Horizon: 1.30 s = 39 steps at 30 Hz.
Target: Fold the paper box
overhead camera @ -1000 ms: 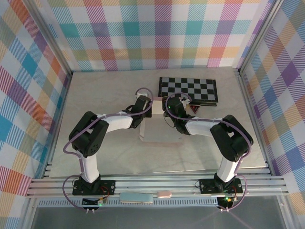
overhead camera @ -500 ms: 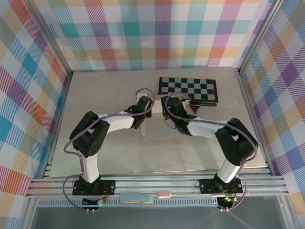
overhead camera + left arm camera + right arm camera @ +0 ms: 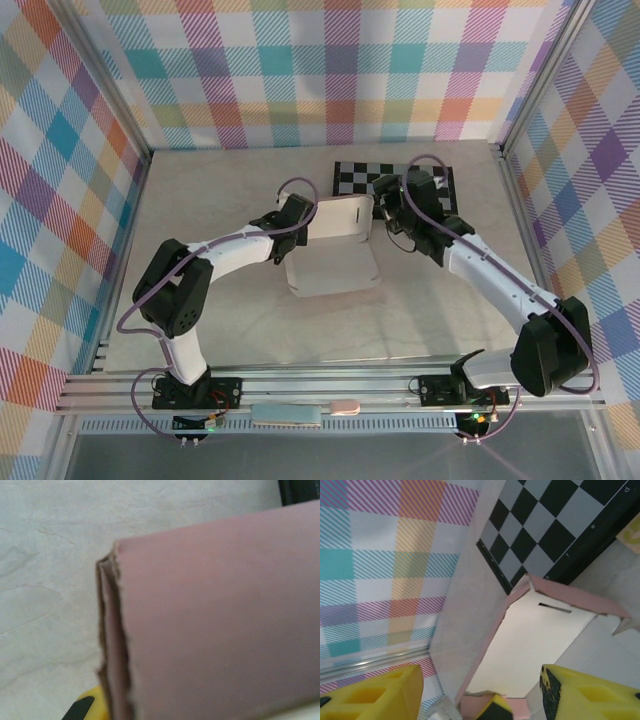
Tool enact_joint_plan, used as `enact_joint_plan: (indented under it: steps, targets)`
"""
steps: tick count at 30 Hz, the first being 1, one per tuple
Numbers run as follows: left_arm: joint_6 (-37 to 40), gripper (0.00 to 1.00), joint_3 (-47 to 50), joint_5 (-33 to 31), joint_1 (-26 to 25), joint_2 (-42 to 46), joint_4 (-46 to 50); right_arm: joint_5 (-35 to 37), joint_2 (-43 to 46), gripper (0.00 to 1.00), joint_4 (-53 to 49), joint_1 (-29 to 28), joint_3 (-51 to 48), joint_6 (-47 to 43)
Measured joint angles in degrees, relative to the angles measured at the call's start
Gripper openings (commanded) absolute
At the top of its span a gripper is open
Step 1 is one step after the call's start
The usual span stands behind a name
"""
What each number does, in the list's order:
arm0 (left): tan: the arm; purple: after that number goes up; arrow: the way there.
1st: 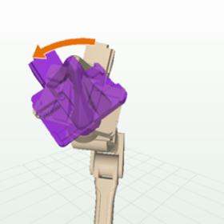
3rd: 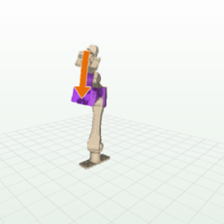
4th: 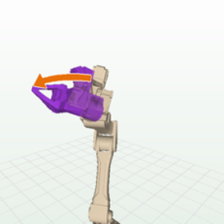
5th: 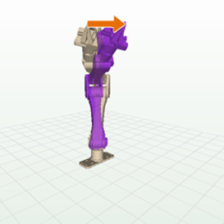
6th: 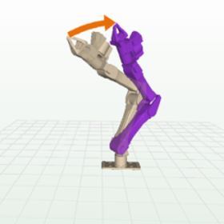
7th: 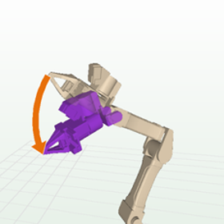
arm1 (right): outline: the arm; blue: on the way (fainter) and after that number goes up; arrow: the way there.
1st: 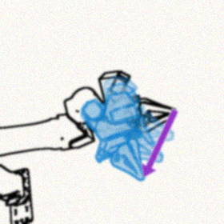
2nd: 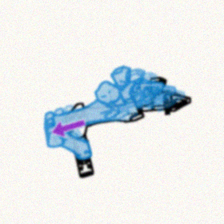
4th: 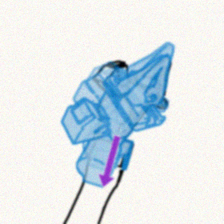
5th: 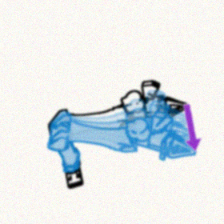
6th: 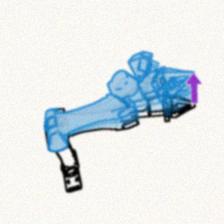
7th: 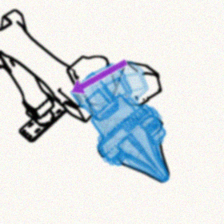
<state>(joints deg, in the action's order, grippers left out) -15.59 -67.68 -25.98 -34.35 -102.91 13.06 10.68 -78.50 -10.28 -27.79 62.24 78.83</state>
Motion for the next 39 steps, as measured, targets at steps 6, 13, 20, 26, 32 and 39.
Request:
enact_joint_plan:
  steps: [6,13,20,26,32,39]
  targets:
    - [-0.3,0.00,-0.8,0.4,0.0,1.0,5.5,-6.3,-9.2,0.57,-2.6,0.3,5.7,-3.5]
    - [-1.1,0.00,-0.9,0.6,0.0,1.1,7.9,-11.8,-18.8,0.48,-5.4,3.4,16.3,-9.8]
    - [-1.8,0.00,-0.8,0.6,0.0,1.1,8.0,-16.2,-24.3,0.48,-9.9,6.3,22.7,-13.4]
    - [-1.7,0.00,-0.8,0.6,0.0,1.3,8.1,-18.6,-28.4,0.45,-11.8,6.0,23.6,-14.8]
    - [-1.7,0.00,-0.8,0.7,0.0,1.7,8.5,-19.9,-28.9,0.44,-12.9,5.7,24.7,-15.3]
    - [-1.7,0.00,-0.8,0.8,0.0,1.7,9.3,-19.9,-28.9,0.41,-15.2,4.8,25.2,-15.6]
